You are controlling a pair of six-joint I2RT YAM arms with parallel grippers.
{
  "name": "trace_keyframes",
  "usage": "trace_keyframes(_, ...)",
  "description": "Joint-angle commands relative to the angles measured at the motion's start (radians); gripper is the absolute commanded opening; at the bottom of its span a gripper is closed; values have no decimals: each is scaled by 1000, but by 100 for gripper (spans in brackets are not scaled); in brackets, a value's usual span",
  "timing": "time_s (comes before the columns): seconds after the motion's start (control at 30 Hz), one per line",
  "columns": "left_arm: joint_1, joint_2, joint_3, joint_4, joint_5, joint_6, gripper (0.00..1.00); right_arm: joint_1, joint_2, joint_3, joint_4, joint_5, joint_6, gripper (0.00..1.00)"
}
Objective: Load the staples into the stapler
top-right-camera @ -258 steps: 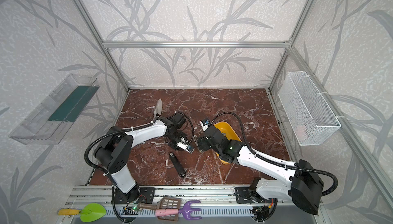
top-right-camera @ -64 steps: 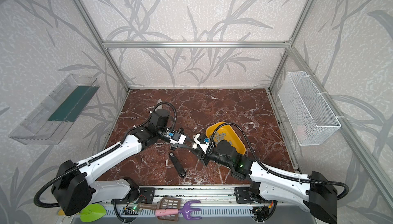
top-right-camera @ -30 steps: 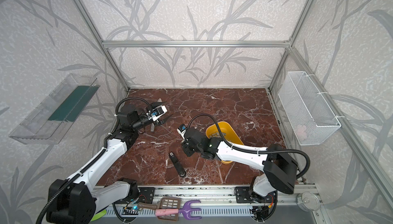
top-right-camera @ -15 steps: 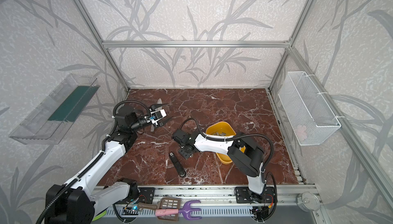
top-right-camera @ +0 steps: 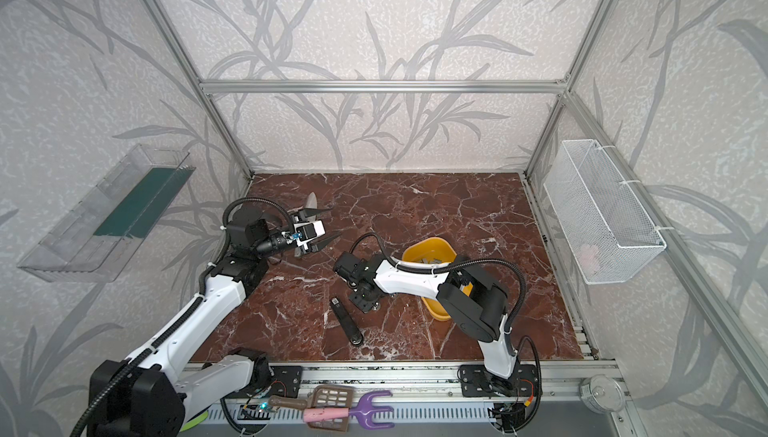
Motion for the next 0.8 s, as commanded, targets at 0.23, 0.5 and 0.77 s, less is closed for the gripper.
trace_keyframes(0.23,-47,41,158,-403,53,236,67,1,-55,-22,9,-34,0,55)
trace_keyframes(0.5,-77,-7,199,-670,-96,311,59,-1,-404,-233,188,34,9,82)
trace_keyframes(0.77,-234,118,89,-858,-362,630,57,-97,-851,-576,478,284,53,90)
